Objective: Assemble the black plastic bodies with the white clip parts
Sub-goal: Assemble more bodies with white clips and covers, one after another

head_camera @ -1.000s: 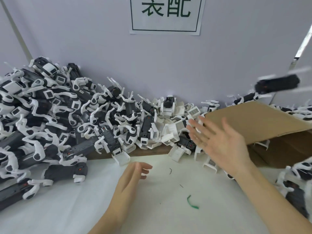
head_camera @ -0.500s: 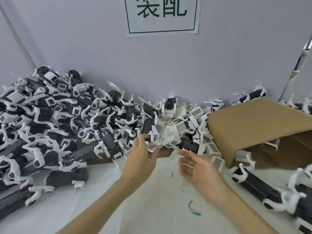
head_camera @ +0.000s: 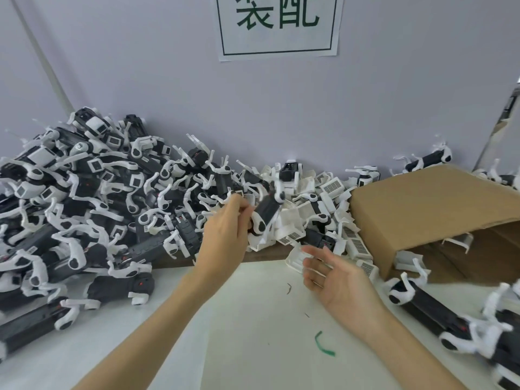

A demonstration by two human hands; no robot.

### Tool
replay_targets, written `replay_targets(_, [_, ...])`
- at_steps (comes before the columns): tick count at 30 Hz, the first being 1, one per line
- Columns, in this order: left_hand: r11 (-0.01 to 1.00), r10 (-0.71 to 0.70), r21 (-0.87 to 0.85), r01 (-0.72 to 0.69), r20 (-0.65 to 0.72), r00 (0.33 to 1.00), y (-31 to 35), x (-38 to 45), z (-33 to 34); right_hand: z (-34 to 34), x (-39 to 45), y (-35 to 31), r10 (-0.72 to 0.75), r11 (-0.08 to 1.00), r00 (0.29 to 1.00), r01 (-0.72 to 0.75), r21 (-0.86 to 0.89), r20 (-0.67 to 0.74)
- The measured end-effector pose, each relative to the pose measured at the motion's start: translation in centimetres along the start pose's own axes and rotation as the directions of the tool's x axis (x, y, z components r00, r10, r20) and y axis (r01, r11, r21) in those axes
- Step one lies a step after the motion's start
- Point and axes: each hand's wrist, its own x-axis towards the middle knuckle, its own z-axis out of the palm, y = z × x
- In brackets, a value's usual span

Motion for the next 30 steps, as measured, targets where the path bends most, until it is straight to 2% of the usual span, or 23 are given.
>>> replay_targets(4, [0.988, 0.060, -0.149, -0.045, 0.102, 0.993, 1.0, -5.0, -1.6, 1.6, -0.7, -1.2, -0.002, 0.999, 0.991, 0.007, -0.035, 0.131])
replay_targets(7, [0.979, 0.110, -0.185, -0.084, 0.138, 0.984, 0.7, -8.0, -1.7, 2.5, -1.6, -1.2, -0.013, 0.966, 0.985, 0.057, -0.253, 0.171])
replay_targets(9, [0.973, 0.100, -0.216, -0.078, 0.095, 0.990, 0.6, -9.1, -1.6, 2.8, -2.3, -0.7, -0.025, 0.940, 0.990, 0.070, -0.335, 0.138])
replay_targets(12, [0.960, -0.089, -0.264, 0.096, 0.040, 0.995, 0.8, -10.2, -1.4, 2.6, -3.2, 0.6, -0.078, 0.954, 0.996, 0.085, -0.288, 0.034])
replay_targets(14, [0.921, -0.217, -0.309, 0.235, 0.092, 0.972, 1.1, -10.8, -1.3, 2.5, -3.7, 1.3, -0.112, 0.976, 0.993, 0.106, -0.192, -0.023])
replay_targets(16, [0.853, -0.296, -0.390, 0.348, 0.190, 0.936, 1.2, -11.3, -1.2, 2.6, -4.0, 1.7, -0.137, 0.982, 0.990, 0.131, -0.139, -0.039])
replay_targets(19, [0.627, -0.383, -0.546, 0.555, 0.404, 0.831, 1.5, -11.3, -0.9, 3.3, -4.3, 2.1, -0.141, 0.980, 0.990, 0.140, -0.144, 0.010])
replay_targets(22, [0.537, -0.400, -0.597, 0.595, 0.441, 0.803, 1.2, -11.1, -0.9, 3.5, -4.5, 2.5, -0.138, 0.968, 0.989, 0.144, -0.208, 0.044])
replay_targets(25, [0.453, -0.384, -0.626, 0.634, 0.505, 0.773, 0.6, -10.9, -1.1, 3.3, -4.6, 2.9, -0.187, 0.913, 0.982, 0.189, -0.361, 0.042])
replay_targets(27, [0.469, -0.336, -0.611, 0.638, 0.544, 0.769, 0.3, -11.0, -1.3, 3.2, -4.6, 3.0, -0.198, 0.876, 0.980, 0.187, -0.445, 0.022])
replay_targets(30, [0.567, -0.339, -0.561, 0.603, 0.508, 0.792, 0.1, -10.9, -1.6, 3.0, -4.6, 2.8, -0.198, 0.821, 0.980, 0.179, -0.543, 0.024])
